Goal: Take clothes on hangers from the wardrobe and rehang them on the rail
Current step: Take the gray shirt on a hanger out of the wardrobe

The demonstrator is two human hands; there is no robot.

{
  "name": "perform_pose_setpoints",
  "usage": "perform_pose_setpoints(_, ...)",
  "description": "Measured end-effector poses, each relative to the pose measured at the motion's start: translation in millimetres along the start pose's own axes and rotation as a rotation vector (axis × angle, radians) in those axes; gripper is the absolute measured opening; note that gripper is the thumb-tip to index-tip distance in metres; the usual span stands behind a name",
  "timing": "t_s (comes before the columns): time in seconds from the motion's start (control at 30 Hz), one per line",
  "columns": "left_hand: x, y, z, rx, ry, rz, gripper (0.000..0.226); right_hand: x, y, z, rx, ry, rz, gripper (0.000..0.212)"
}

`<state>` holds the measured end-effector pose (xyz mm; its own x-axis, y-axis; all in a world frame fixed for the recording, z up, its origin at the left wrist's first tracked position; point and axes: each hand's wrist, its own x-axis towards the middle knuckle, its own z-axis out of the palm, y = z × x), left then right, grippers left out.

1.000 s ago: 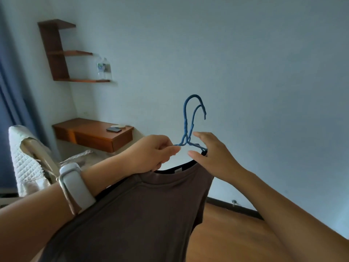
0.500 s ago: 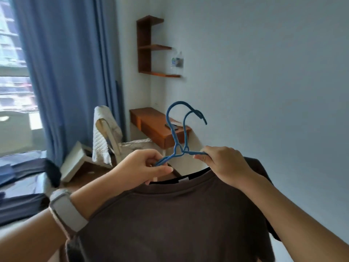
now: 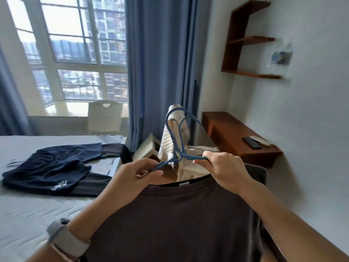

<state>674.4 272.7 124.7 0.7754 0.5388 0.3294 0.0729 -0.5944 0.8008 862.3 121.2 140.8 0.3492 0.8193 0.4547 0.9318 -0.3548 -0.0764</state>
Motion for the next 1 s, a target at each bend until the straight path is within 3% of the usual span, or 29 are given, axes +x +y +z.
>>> perform_pose_setpoints(0.17,23.2,-64.5,-40.9,0.411,0.11,-0.104,0.019,88.4,9.3,54.3,0.169,0.005,-0.101,0.042)
perform_pose_setpoints(0.23,35.0,-84.5,-47.0,0.452,0.225,-0.163,0.026,126.5,7.5,78.9,0.213,-0.042,-0.164,0.042)
perform_pose_setpoints(0.33,58.5,-112.4,-52.7,0.468,0.488,-0.277,0.011,189.3,8.8,120.1,0.311,-0.121,-0.27,0.035)
perform_pose_setpoints(0.47,88.1,-142.2,-58.2,0.512,0.712,-0.411,0.017,272.9,24.9,178.0,0.365,-0.29,-0.348,0.029)
perform_pose_setpoints(0.57,100.4,-150.2,-63.0,0.553,0.832,-0.495,0.049,335.3,31.2,214.2,0.396,-0.441,-0.43,0.034)
perform_pose_setpoints(0.63,105.6,-152.8,-70.0,0.575,0.903,-0.579,0.052,371.4,23.7,232.0,0.465,-0.517,-0.466,0.038)
perform_pose_setpoints(0.8,113.6,-155.3,-97.7,0.668,1.069,-0.671,0.014,433.8,-31.2,262.7,0.604,-0.393,-0.724,0.037)
perform_pose_setpoints(0.9,111.8,-162.9,-119.2,0.797,1.175,-0.707,0.025,458.6,-68.9,274.9,0.678,-0.326,-0.851,0.021)
perform_pose_setpoints(1.0,110.2,-170.1,-141.7,0.87,1.216,-0.746,0.022,482.9,-107.8,297.1,0.722,-0.268,-0.946,0.026)
